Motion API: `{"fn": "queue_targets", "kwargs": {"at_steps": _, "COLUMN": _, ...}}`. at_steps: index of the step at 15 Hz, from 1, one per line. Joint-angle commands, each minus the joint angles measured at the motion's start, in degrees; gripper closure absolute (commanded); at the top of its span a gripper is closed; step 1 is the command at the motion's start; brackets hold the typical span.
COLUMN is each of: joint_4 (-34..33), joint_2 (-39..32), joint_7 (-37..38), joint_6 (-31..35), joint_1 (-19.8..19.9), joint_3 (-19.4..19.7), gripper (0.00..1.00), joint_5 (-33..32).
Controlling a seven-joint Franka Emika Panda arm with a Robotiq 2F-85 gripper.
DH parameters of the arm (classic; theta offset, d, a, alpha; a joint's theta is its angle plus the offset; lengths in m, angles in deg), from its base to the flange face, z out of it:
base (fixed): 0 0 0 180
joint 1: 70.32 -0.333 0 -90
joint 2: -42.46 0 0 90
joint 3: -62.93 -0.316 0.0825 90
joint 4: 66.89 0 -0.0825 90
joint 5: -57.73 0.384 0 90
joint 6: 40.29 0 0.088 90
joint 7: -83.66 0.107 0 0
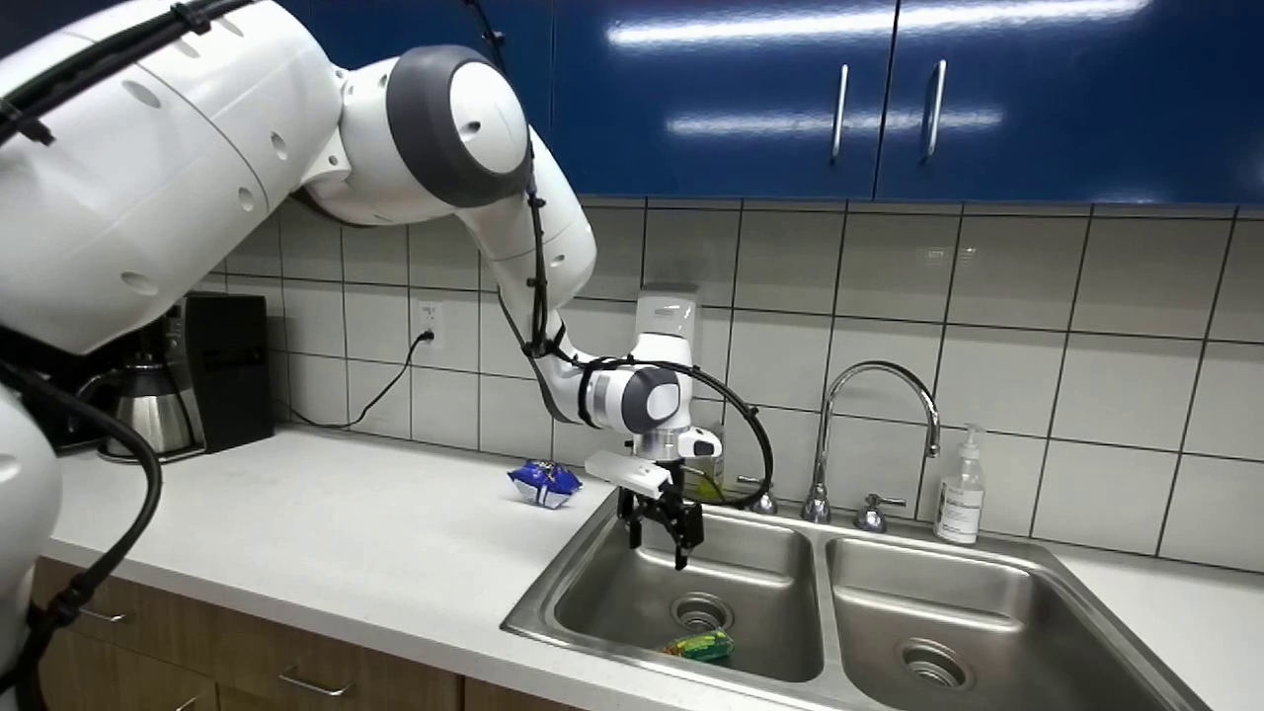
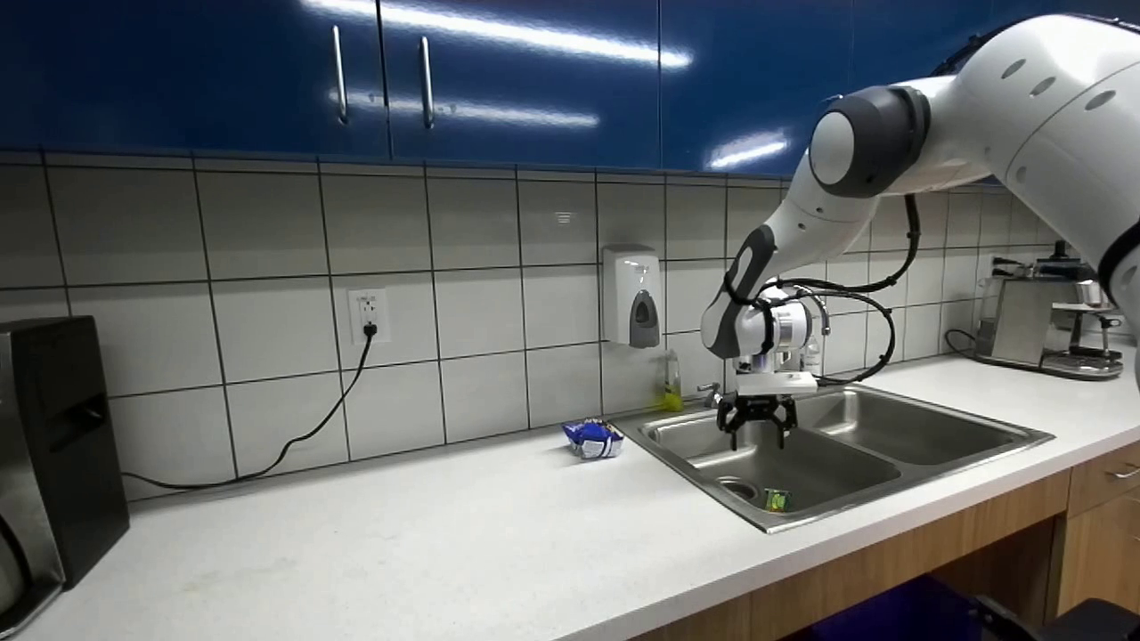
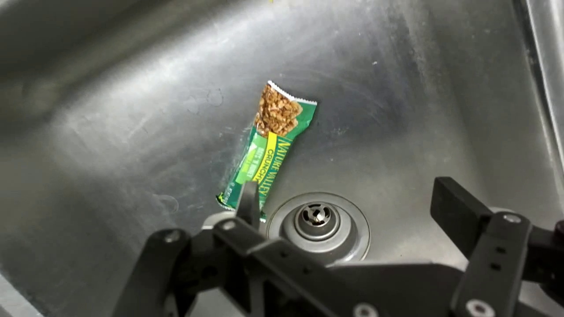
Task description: Put the chocolate bar inside the sink
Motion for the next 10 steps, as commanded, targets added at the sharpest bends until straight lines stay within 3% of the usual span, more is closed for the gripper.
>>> {"fn": "queue_targets", "kwargs": {"at_steps": 1, "joint_4": 10.7, "joint_2": 9.4, "joint_7": -1.1, "joint_6": -1.1, "joint_1": -0.4, "joint_3": 0.0, "gripper": 0.0, "joint_5": -2.6}}
{"fn": "queue_targets", "kwargs": {"at_steps": 10, "joint_4": 28.6, "joint_2": 24.1, "joint_7": -2.0, "joint_6": -1.6, "joint_1": -1.3, "joint_3": -0.1, "gripper": 0.0, "joint_5": -6.9}}
